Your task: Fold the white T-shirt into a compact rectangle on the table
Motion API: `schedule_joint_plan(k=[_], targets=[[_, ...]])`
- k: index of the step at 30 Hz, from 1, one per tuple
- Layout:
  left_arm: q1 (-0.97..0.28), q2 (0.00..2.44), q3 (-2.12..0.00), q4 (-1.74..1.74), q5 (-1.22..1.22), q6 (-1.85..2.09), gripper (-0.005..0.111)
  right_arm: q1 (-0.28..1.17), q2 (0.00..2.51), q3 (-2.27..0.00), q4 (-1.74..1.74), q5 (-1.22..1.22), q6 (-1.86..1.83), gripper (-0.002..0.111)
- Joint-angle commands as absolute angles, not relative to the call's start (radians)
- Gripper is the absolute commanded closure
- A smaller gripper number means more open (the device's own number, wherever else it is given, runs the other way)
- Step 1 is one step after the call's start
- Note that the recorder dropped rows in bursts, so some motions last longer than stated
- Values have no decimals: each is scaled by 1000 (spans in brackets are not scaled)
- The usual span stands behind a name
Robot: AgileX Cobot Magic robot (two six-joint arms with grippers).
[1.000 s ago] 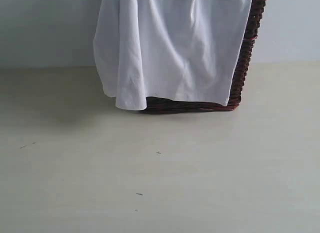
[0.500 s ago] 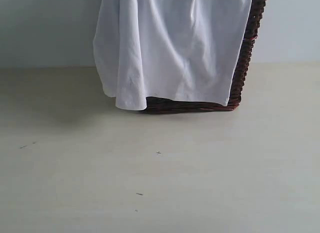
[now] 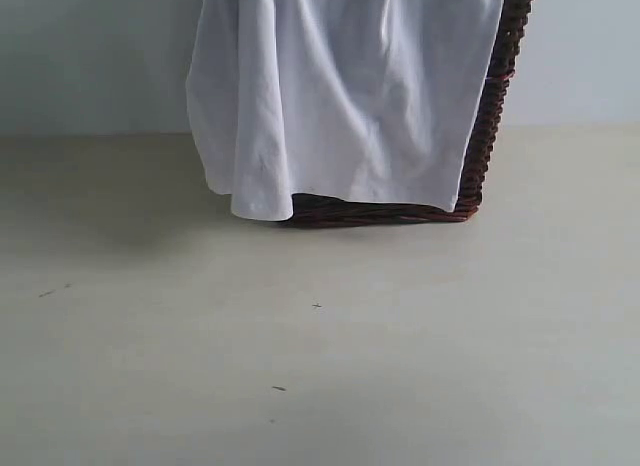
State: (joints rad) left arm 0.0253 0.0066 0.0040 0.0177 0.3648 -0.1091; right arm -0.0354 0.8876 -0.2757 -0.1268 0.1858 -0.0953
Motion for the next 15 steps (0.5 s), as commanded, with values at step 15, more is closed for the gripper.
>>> schedule_joint_plan(k=[15], targets=[[21, 0, 0, 14, 354, -108, 107, -247, 1408, -785, 1159, 1039, -1801, 96]])
